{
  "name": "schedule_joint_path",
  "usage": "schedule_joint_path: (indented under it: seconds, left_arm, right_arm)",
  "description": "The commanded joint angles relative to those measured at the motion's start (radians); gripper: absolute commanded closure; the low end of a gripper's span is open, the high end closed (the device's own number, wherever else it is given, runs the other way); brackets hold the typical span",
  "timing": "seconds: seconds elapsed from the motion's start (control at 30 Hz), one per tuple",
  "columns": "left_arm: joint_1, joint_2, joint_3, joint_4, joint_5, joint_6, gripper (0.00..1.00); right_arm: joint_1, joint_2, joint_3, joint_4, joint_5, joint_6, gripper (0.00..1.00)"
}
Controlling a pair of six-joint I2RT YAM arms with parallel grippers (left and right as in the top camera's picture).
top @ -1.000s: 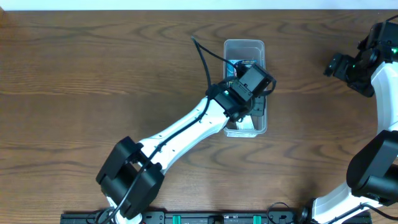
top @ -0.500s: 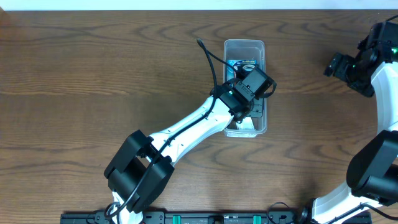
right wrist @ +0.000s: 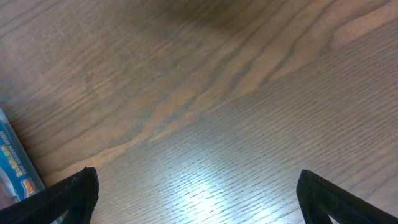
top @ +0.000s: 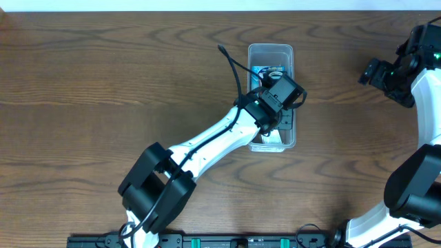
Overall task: Pack container
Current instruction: 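Lower the bottle into the container and open the left gripper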
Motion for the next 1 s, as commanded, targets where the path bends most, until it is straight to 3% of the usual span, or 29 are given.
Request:
schedule_joint_path:
  seconds: [0.0, 0.57, 0.67, 0.97]
  left_arm:
    - [0.002, 0.036, 0.004, -0.014, 0.000, -0.013, 0.69]
    - [0.002, 0.038, 0.003, -0.055, 0.000, -0.009, 0.62]
    - [0.002, 0.038, 0.003, -0.055, 0.000, -0.009, 0.55]
    - [0.002, 0.019, 0.004, -0.062, 0.001, -0.008, 0.54]
  right_arm:
    - [-0.001, 0.002, -0.004, 0.002, 0.007, 0.005, 0.01]
    - [-0.001, 0.002, -0.004, 0.002, 0.007, 0.005, 0.01]
    - [-0.001, 0.002, -0.004, 0.002, 0.007, 0.005, 0.01]
    - [-0.001, 0.002, -0.004, 0.002, 0.007, 0.005, 0.01]
